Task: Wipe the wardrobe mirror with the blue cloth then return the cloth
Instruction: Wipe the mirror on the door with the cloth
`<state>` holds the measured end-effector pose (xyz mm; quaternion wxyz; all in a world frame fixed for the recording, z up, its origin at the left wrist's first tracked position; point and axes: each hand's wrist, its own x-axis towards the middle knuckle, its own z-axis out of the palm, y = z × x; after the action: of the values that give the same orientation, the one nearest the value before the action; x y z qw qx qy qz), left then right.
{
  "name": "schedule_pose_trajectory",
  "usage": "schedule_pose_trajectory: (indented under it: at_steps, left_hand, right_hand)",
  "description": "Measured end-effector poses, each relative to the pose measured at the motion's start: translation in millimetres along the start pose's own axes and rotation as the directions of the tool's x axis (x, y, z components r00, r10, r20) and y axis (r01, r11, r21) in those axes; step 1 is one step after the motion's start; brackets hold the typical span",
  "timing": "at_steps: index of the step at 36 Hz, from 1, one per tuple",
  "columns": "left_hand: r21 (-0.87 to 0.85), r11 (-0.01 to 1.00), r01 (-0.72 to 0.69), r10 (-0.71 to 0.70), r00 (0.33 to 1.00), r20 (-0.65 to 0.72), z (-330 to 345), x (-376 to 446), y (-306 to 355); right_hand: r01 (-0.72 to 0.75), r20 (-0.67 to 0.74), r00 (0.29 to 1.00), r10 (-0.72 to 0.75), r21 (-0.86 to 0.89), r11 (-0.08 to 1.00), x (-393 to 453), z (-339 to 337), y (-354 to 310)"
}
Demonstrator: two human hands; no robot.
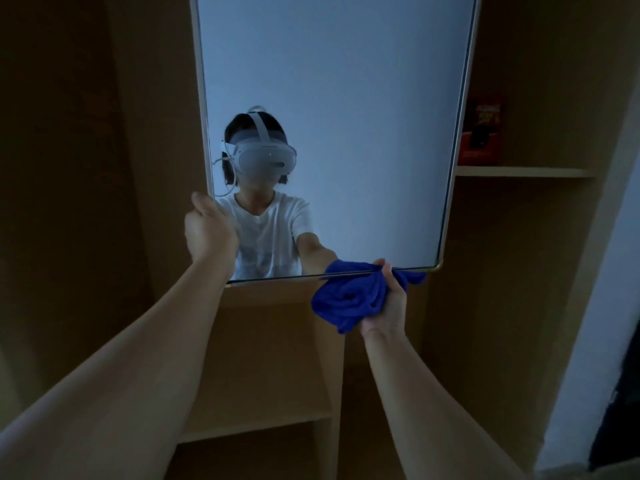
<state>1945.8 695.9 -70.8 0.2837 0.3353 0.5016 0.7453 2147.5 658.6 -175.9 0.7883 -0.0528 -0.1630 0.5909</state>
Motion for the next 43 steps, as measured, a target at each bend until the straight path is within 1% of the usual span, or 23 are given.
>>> schedule_pose_trajectory:
  at_steps: [1,4,6,8,9,12,14,17,19,25,29,31,33,36,39,43]
  left_hand:
    - [0.025,0.999,-0.030,0.030,0.999,0.011,0,0,-2]
    - [0.022,1.000,-0.009,0.009,1.000,0.022,-1,2,-2]
    - [0.013,1.000,-0.006,0.006,1.000,0.026,0,3,-4]
    - [0.018,0.999,-0.029,0.028,0.999,0.029,-2,4,-4]
    - [0.021,0.999,-0.044,0.043,0.999,0.028,-2,4,-4]
    - [0.020,0.999,-0.049,0.048,0.998,0.035,-3,2,-3]
    - [0.034,0.999,-0.038,0.037,0.999,0.035,-3,2,-2]
    - [0.030,0.999,-0.030,0.029,0.999,0.041,-3,3,-3]
    - [0.012,1.000,-0.018,0.017,0.998,0.053,-3,3,-3]
    - [0.000,1.000,-0.002,0.002,0.997,0.081,-6,-4,2]
    - [0.013,1.000,0.006,-0.007,0.995,0.102,-6,-1,1]
    - [0.024,1.000,0.001,-0.004,0.995,0.102,-6,0,1]
    - [0.031,1.000,-0.006,0.003,0.995,0.098,-5,1,1]
    - [0.023,1.000,-0.001,-0.001,0.994,0.108,-5,1,2]
    - [0.020,1.000,0.013,-0.015,0.992,0.122,-6,2,3]
    - [0.016,1.000,0.017,-0.019,0.989,0.144,-7,2,4]
  right_hand:
    - [-0.004,-0.014,1.000,0.004,-0.004,1.000,-1,1,-4]
    - [-0.045,-0.095,0.995,0.027,-0.192,0.980,-5,9,-13]
    - [-0.076,-0.168,0.985,0.033,-0.256,0.964,-7,14,-20]
    - [-0.059,-0.253,0.968,-0.003,-0.235,0.970,-6,18,-31]
    - [-0.021,-0.282,0.959,-0.036,-0.197,0.980,-5,20,-38]
    - [0.074,-0.302,0.948,-0.102,-0.102,0.992,-3,20,-61]
    - [0.065,-0.298,0.949,-0.103,-0.132,0.989,-4,21,-64]
    - [0.035,-0.284,0.955,-0.083,-0.170,0.985,-8,25,-47]
    - [-0.005,-0.280,0.959,-0.043,-0.168,0.986,-10,27,-29]
    - [-0.077,-0.246,0.968,0.059,-0.065,0.995,-14,34,16]
    - [-0.097,-0.343,0.937,0.068,-0.068,0.993,-16,45,28]
    - [-0.084,-0.397,0.917,0.048,-0.075,0.994,-19,53,40]
    - [-0.068,-0.441,0.897,0.013,-0.109,0.992,-25,59,53]
    - [-0.091,-0.496,0.868,-0.008,-0.175,0.980,-32,61,68]
    - [-0.127,-0.526,0.851,0.013,-0.182,0.975,-41,63,80]
    - [-0.174,-0.502,0.862,0.066,-0.172,0.970,-56,62,100]
